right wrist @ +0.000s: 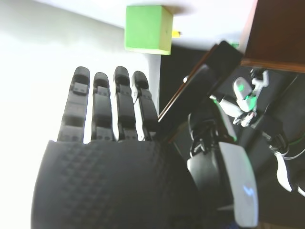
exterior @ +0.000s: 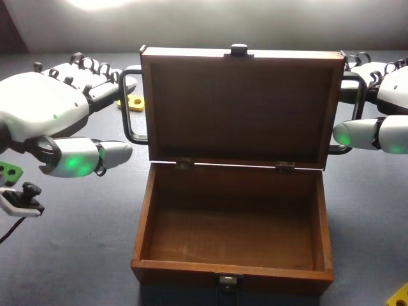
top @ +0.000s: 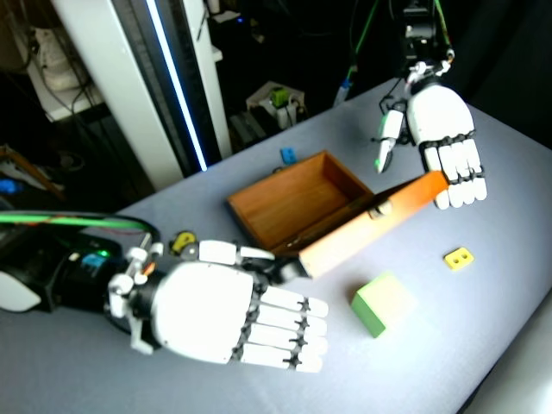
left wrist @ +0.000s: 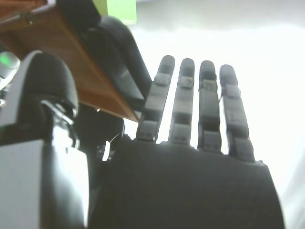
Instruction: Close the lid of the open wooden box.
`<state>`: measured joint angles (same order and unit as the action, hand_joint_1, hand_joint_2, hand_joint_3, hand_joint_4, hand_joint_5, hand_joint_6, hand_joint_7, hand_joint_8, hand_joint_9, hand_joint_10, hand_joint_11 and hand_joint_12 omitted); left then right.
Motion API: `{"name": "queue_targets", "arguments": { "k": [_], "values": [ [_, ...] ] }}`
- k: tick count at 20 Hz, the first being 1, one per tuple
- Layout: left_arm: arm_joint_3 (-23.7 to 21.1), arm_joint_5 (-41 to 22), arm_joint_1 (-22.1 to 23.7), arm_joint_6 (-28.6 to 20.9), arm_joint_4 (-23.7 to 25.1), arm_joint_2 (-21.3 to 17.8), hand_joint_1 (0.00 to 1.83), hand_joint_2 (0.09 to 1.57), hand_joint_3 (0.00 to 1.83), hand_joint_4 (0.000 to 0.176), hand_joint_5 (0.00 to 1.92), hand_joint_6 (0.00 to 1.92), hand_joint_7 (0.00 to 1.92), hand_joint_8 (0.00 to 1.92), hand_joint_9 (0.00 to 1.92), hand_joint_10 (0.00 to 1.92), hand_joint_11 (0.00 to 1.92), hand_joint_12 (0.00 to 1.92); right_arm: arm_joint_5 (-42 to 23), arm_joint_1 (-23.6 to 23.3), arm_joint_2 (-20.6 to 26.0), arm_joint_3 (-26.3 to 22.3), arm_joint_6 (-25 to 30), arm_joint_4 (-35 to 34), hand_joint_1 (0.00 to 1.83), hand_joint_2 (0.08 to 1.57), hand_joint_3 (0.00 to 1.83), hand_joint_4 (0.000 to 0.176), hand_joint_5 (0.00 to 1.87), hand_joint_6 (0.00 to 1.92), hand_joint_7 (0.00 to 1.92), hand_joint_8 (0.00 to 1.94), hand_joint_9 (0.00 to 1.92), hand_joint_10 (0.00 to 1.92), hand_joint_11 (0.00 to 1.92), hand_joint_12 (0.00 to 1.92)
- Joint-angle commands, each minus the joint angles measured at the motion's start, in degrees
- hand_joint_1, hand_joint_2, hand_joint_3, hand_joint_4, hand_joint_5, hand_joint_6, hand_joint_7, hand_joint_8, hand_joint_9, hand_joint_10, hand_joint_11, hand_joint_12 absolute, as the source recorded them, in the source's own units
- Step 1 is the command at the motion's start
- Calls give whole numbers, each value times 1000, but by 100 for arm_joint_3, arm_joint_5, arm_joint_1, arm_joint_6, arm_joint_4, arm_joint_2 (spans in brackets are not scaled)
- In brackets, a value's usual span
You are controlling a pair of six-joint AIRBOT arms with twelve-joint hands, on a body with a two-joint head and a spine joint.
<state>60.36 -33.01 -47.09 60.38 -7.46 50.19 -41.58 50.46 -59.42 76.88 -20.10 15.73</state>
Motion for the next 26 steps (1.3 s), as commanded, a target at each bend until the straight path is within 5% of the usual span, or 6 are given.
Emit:
{"name": "queue_targets", "arguments": {
  "k": [1, 8, 19, 22, 24, 26],
  "values": [
    [-41, -909, -9, -102, 56, -62, 0, 1346, 11, 0, 0, 0, 0, 0, 15, 6, 0, 0, -855, -37, 21, -68, 44, -147, 0, 1394, 4, 0, 217, 4, 206, 5, 59, 7, 79, 15],
    [-303, -1251, -264, -252, 136, -248, 0, 1335, 5, 0, 101, 8, 127, 8, 131, 11, 72, 36, -1334, 294, 266, -436, 44, -147, 0, 1367, 0, 0, 205, 0, 195, 5, 50, 13, 79, 15],
    [-522, -1531, -599, -455, 153, -425, 0, 1332, 5, 0, 48, 0, 51, 2, 86, 4, 67, 34, -1766, 809, 399, -810, 156, -135, 0, 1399, 8, 0, 157, 0, 114, 0, 3, 0, 66, 6],
    [-533, -1554, -662, -488, 151, -399, 0, 1319, 0, 0, 46, 0, 62, 5, 104, 9, 92, 45, -1766, 865, 400, -848, 157, -136, 44, 1422, 8, 11, 139, 1, 87, 0, 1, 0, 78, 12],
    [-533, -1544, -676, -493, 150, -377, 0, 1311, 0, 0, 48, 1, 68, 6, 101, 7, 91, 44, -1766, 917, 401, -866, 168, -136, 91, 1424, 2, 33, 114, 0, 73, 0, 0, 0, 80, 14],
    [-538, -1543, -693, -507, 150, -360, 0, 1324, 2, 0, 46, 0, 69, 5, 113, 10, 110, 53, -1766, 975, 400, -882, 169, -164, 152, 1416, 0, 30, 100, 1, 67, 0, 0, 0, 84, 16]
  ]
}}
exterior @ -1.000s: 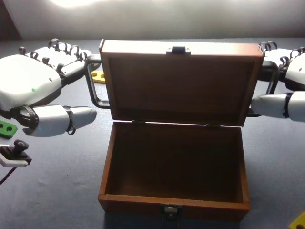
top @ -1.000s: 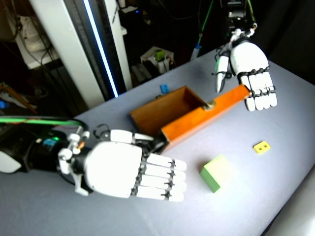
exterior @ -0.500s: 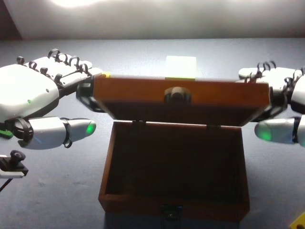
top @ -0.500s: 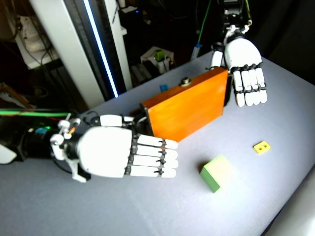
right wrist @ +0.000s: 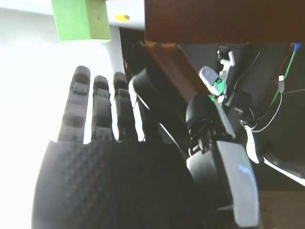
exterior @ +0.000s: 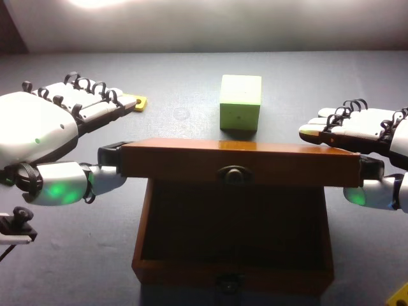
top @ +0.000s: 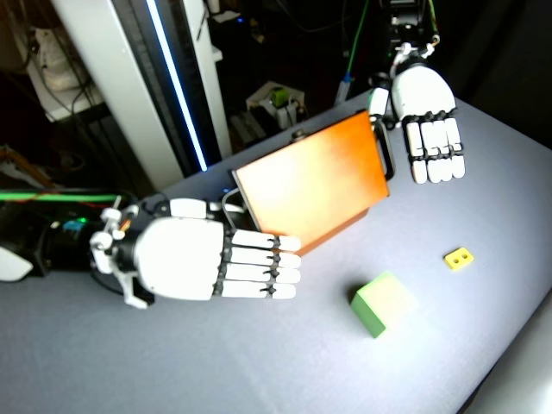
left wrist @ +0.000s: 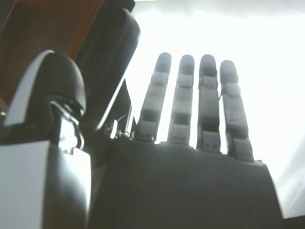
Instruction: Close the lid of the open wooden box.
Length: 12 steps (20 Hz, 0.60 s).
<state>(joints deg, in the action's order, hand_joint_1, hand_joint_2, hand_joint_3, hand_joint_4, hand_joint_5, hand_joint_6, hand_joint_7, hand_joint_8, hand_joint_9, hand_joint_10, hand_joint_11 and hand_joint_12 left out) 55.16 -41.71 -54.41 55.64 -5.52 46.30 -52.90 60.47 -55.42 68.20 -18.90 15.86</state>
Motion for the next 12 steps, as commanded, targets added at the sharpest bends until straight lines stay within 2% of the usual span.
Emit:
{"name": "queue_targets", "arguments": {
  "k": [1, 3, 4, 5, 6, 7, 9, 10, 12],
  "values": [
    [-24, -673, 18, -38, -45, 35, 0, 1331, 4, 0, 32, 0, 61, 1, 100, 4, 91, 44, -633, 13, 0, -15, 49, -203, 196, 1397, 0, 27, 86, 1, 45, 1, 0, 0, 79, 14],
    [-38, -666, -18, -55, -45, 36, 0, 1345, 10, 0, 30, 2, 67, 3, 109, 7, 85, 42, -631, 38, 0, -16, 49, -217, 281, 1330, 0, 17, 49, 3, 5, 0, 0, 0, 65, 8],
    [-43, -667, -37, -64, -45, 32, 0, 1339, 6, 0, 26, 1, 67, 3, 105, 4, 79, 39, -630, 40, 9, -19, 50, -220, 370, 1268, 0, 25, 9, 0, 0, 0, 0, 0, 40, 3],
    [-46, -667, -49, -75, -45, 28, 0, 1339, 5, 0, 24, 0, 54, 0, 94, 0, 71, 35, -628, 43, 25, -26, 50, -220, 433, 1235, 0, 24, 1, 0, 0, 0, 0, 0, 33, 1],
    [-48, -668, -56, -82, -45, 26, 0, 1357, 13, 0, 32, 3, 53, 1, 93, 0, 74, 36, -626, 47, 37, -32, 50, -220, 472, 1197, 0, 6, 0, 0, 0, 0, 0, 0, 9, 0],
    [-55, -674, -68, -90, -45, 23, 0, 1372, 18, 0, 24, 0, 50, 0, 96, 2, 74, 36, -626, 52, 52, -42, 50, -220, 487, 1163, 0, 0, 0, 0, 0, 0, 0, 0, 1, 0],
    [-62, -682, -77, -93, -45, 21, 0, 1350, 6, 0, 4, 0, 41, 0, 103, 4, 79, 37, -626, 56, 63, -50, 50, -220, 534, 1125, 0, 21, 0, 0, 0, 0, 0, 0, 21, 9],
    [-75, -702, -97, -96, -48, 19, 0, 1352, 6, 0, 17, 6, 46, 2, 107, 5, 77, 36, -627, 63, 72, -62, 50, -220, 550, 1089, 0, 38, 0, 0, 0, 0, 0, 0, 13, 6],
    [-98, -739, -142, -108, -55, 13, 0, 1349, 4, 0, 23, 6, 46, 1, 105, 3, 74, 34, -629, 83, 90, -86, 50, -220, 627, 1051, 0, 40, 0, 0, 0, 0, 0, 0, 0, 0]
  ]
}}
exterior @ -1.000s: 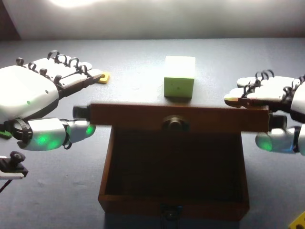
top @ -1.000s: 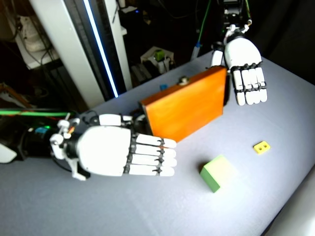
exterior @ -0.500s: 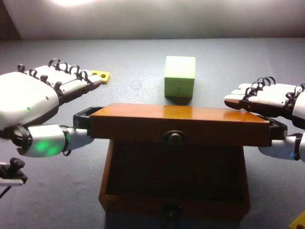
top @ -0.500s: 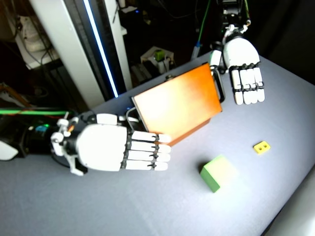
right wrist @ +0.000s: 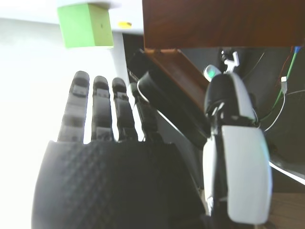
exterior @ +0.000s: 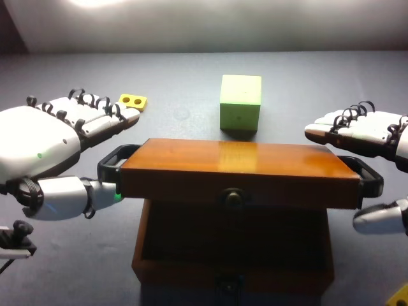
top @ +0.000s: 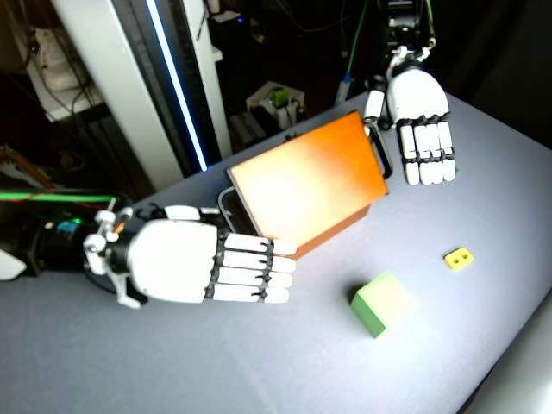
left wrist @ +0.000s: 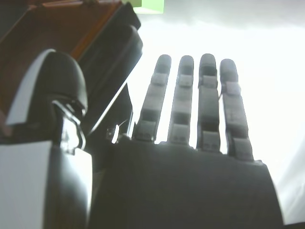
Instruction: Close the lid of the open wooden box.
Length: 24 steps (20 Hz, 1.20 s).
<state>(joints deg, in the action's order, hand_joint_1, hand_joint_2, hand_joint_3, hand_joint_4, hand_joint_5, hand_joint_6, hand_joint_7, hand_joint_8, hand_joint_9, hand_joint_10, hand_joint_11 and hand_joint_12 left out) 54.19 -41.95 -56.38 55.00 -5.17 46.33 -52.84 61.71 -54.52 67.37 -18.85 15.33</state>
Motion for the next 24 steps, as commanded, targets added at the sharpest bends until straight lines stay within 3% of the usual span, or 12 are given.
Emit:
{"name": "queue_targets", "arguments": {
  "k": [1, 2, 3, 5, 7, 9, 10, 14, 16, 17, 19, 24],
  "values": [
    [-10, -727, 38, -54, -91, 10, 0, 1354, 6, 0, 34, 10, 49, 3, 93, 0, 77, 35, -636, -33, 3, -11, 45, -167, 670, 1022, 0, 44, 0, 0, 0, 0, 0, 0, 0, 0],
    [-11, -729, 31, -55, -92, 10, 0, 1353, 5, 0, 50, 16, 53, 4, 86, 0, 75, 34, -636, -31, 5, -12, 45, -167, 682, 996, 0, 37, 0, 0, 0, 0, 0, 0, 0, 0],
    [-23, -746, 1, -74, -93, 7, 0, 1354, 5, 0, 48, 13, 54, 4, 77, 0, 72, 33, -636, -22, 11, -22, 45, -167, 670, 995, 0, 52, 0, 0, 0, 0, 0, 0, 0, 0],
    [-27, -749, -8, -78, -93, 7, 0, 1374, 10, 0, 56, 11, 58, 3, 75, 0, 86, 38, -636, -20, 13, -26, 45, -167, 675, 990, 0, 59, 0, 0, 0, 0, 0, 0, 0, 0],
    [-39, -772, -46, -99, -97, 4, 0, 1351, 0, 0, 46, 5, 42, 0, 61, 0, 83, 35, -636, -13, 21, -36, 45, -167, 654, 984, 0, 50, 0, 0, 0, 0, 0, 0, 0, 0],
    [-65, -814, -129, -108, -141, 4, 0, 1364, 4, 0, 66, 10, 46, 1, 64, 1, 93, 39, -637, 3, 46, -55, 45, -167, 600, 970, 0, 62, 0, 0, 0, 0, 0, 0, 0, 0],
    [-67, -817, -158, -116, -159, 6, 0, 1372, 7, 0, 77, 13, 47, 2, 59, 0, 82, 34, -639, 11, 77, -76, 45, -167, 620, 959, 0, 55, 0, 0, 0, 0, 0, 0, 0, 0],
    [-161, -876, -398, -207, -180, 14, 0, 1383, 8, 0, 73, 7, 59, 5, 68, 6, 97, 39, -856, 23, 235, -163, 44, -214, 666, 956, 0, 94, 0, 0, 0, 0, 0, 0, 0, 0],
    [-189, -883, -459, -207, -179, 11, 0, 1369, 0, 0, 48, 0, 35, 0, 49, 0, 75, 29, -915, 23, 266, -168, 42, -258, 712, 978, 4, 133, 0, 0, 0, 0, 0, 0, 0, 0],
    [-200, -890, -478, -207, -179, 8, 0, 1373, 2, 0, 38, 0, 21, 0, 31, 0, 62, 23, -931, 23, 281, -171, 41, -269, 684, 958, 0, 167, 0, 0, 0, 0, 0, 0, 0, 0],
    [-222, -918, -536, -208, -195, -4, 0, 1367, 0, 0, 35, 4, 12, 3, 26, 4, 55, 19, -990, 23, 353, -200, 21, -312, 682, 939, 0, 176, 0, 0, 0, 0, 0, 0, 0, 0],
    [-243, -977, -645, -234, -263, 7, 0, 1353, 0, 0, 16, 1, 0, 0, 22, 1, 52, 16, -1356, 40, 658, -395, -74, -363, 619, 915, 0, 176, 0, 0, 0, 0, 0, 0, 0, 0]
  ]
}}
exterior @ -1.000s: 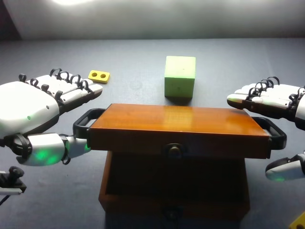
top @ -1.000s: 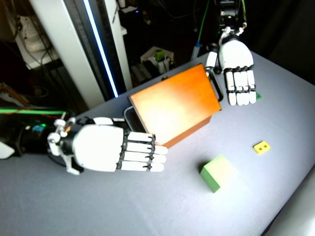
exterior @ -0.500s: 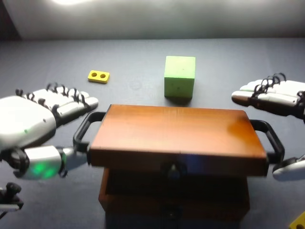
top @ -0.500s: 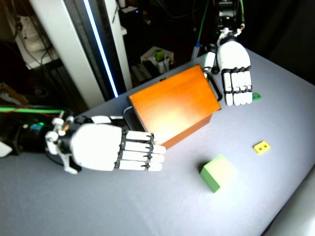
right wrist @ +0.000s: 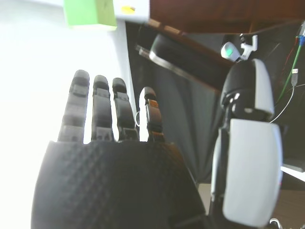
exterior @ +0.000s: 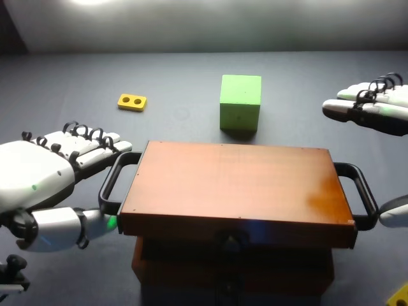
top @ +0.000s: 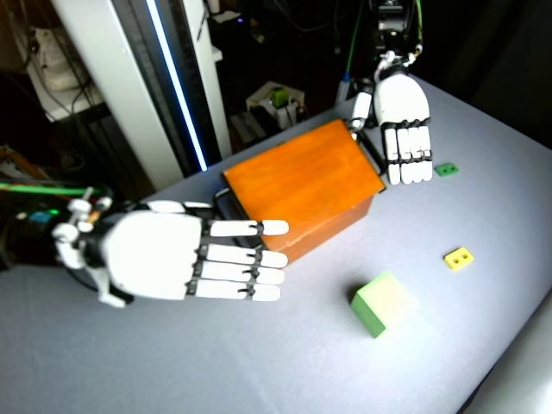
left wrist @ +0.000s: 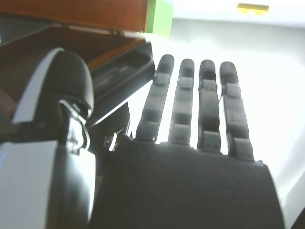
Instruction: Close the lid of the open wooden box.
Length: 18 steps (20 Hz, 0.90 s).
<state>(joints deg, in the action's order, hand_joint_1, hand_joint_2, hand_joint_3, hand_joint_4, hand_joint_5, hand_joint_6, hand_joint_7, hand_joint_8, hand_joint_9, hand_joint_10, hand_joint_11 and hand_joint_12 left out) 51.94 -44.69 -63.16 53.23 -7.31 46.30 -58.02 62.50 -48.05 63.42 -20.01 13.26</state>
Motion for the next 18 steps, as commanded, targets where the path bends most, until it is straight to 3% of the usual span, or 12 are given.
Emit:
{"name": "queue_targets", "arguments": {
  "k": [1, 18],
  "values": [
    [-19, -703, 23, -64, -51, 9, 0, 1350, 0, 0, 23, 4, 4, 2, 19, 0, 50, 15, -895, -27, 30, -22, 36, -156, 597, 911, 0, 176, 0, 0, 0, 0, 0, 0, 0, 0],
    [-218, -1174, -603, -97, -399, -38, 0, 1367, 6, 0, 53, 11, 33, 9, 45, 14, 70, 23, -1089, -13, 63, -62, 31, -164, 589, 908, 0, 176, 0, 0, 0, 0, 0, 0, 0, 0]
  ]
}}
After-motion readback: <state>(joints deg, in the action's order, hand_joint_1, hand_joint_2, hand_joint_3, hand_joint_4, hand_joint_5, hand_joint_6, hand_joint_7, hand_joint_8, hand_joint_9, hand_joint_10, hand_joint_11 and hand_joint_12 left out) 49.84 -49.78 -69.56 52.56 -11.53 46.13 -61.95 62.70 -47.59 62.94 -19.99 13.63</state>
